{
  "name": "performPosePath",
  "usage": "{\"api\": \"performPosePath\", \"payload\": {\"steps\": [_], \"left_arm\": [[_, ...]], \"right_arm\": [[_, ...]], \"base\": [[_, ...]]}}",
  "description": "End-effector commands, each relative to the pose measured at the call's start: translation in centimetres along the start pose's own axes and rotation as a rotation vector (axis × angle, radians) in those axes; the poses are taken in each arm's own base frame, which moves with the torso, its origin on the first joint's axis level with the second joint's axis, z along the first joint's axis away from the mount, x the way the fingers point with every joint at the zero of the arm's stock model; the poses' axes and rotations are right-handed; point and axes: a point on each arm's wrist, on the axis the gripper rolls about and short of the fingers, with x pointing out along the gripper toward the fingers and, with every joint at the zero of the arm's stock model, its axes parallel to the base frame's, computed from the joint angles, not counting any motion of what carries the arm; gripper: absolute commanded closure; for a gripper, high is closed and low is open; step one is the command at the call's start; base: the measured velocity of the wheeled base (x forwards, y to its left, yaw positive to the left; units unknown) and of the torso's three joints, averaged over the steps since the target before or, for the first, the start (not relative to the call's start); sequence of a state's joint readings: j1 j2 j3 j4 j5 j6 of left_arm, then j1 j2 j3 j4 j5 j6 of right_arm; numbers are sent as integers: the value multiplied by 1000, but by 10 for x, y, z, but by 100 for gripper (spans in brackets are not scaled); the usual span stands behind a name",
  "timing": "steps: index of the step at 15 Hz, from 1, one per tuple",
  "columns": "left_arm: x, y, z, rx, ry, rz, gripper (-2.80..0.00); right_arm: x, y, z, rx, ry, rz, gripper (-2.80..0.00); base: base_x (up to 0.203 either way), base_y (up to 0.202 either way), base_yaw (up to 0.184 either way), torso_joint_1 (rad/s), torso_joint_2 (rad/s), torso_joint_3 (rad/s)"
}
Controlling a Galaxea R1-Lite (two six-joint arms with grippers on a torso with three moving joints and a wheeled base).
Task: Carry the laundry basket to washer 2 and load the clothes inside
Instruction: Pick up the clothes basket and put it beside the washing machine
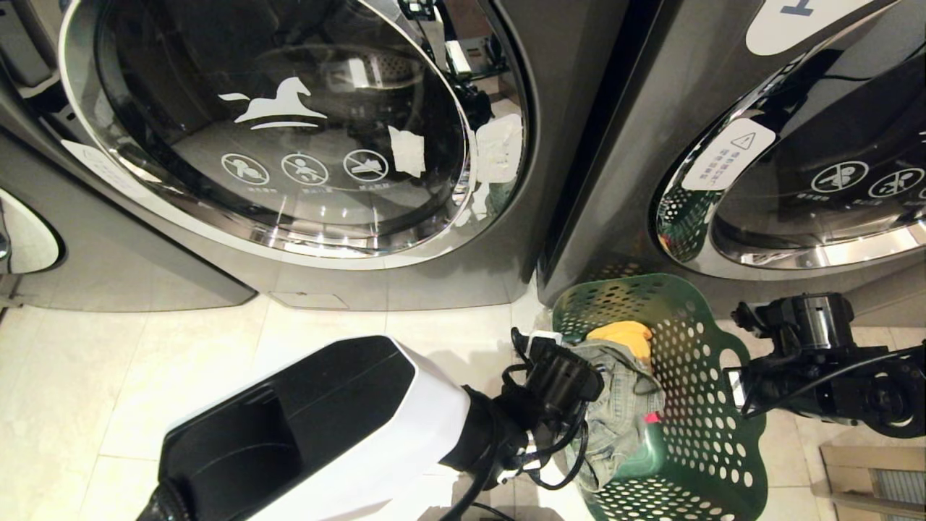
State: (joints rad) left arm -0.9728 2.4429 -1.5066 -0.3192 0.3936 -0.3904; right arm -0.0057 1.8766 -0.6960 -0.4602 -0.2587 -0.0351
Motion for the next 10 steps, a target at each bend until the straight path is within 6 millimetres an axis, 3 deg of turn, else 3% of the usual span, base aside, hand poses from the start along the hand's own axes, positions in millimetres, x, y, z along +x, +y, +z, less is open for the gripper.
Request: {"api": "performPosePath", "payload": {"steps": [1,3,4,10], "left_arm": [[-3,4,7,-12,-18,15,-280],[-3,7,10,-16,-22,22,-280],[-4,8,11,-18,-24,22,-280],[-21,11,29,-40,-64,19,-280]], "right_arm": [[1,0,-2,-12,9,-2,0],[4,0,-5,-14,21,-2,0],[4,0,-5,-12,22,-6,-280],[-8,-3,-11,-11,21,1,-280]], "base": [[0,0,0,0,0,0],[0,0,0,0,0,0],[0,0,0,0,0,0],[0,0,0,0,0,0]]}}
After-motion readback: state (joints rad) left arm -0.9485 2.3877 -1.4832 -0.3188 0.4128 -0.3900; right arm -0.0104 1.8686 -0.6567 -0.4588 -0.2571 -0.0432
